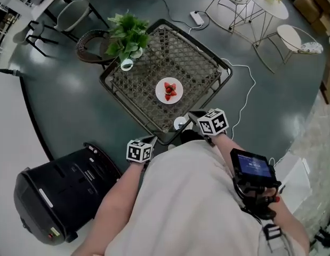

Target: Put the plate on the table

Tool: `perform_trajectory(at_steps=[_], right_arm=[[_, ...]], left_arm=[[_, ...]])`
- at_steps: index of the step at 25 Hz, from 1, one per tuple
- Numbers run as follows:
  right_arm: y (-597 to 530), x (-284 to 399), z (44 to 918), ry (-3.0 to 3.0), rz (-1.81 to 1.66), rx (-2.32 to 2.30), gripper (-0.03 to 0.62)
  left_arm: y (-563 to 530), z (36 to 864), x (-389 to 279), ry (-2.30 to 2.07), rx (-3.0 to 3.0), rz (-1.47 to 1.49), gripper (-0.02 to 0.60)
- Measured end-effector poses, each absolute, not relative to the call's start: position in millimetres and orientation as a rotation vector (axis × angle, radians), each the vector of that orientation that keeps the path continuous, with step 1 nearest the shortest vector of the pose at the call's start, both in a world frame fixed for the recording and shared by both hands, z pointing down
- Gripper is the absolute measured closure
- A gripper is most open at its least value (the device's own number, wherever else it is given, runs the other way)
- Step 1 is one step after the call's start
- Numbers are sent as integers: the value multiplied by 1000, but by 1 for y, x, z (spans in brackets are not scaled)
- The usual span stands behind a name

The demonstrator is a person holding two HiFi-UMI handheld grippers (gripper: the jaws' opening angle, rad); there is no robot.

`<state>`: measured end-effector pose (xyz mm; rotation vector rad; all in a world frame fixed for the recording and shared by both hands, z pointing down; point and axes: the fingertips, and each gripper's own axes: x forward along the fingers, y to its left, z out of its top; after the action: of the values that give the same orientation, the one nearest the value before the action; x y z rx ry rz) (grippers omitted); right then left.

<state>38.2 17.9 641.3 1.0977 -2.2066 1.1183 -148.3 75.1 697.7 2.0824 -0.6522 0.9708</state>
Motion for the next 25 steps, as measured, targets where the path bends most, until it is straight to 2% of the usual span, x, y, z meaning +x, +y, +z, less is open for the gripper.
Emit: perform_trajectory(at_steps=[9,25], right_arm=[[66,35,600,-2306,1128,1132,591],[115,14,600,-2317,1142,1152,591]], left_arm=[[98,655,-148,-714,2211,769,577],[109,603,-140,-701,2368,575,577]])
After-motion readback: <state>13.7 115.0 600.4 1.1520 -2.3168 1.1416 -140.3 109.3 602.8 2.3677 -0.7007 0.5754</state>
